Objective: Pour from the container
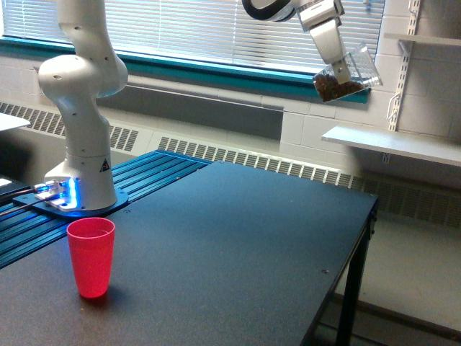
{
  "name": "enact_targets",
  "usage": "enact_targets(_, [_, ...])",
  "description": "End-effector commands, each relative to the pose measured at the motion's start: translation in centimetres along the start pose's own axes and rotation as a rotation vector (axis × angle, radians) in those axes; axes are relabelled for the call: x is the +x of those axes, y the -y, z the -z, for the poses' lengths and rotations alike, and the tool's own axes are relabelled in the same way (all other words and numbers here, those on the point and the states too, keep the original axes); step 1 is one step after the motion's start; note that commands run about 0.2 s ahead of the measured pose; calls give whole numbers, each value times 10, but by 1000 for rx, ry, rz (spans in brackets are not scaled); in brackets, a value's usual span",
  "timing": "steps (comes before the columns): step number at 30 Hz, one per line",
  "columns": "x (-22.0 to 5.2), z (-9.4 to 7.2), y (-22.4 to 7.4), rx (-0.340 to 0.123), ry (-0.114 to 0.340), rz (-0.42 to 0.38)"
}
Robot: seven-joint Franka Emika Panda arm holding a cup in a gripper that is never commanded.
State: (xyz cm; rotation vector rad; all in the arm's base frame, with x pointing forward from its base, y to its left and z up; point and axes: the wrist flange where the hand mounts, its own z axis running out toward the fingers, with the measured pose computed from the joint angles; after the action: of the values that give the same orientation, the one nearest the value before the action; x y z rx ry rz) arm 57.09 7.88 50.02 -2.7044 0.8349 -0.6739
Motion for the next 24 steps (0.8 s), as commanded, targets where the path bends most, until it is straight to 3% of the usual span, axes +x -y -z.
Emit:
enact_targets(1, [-14, -36, -15, -55, 73, -12])
enact_targets(12, [-20, -36, -27, -116, 62, -7])
enact_targets(24, [-19, -27, -72, -228, 0, -72])
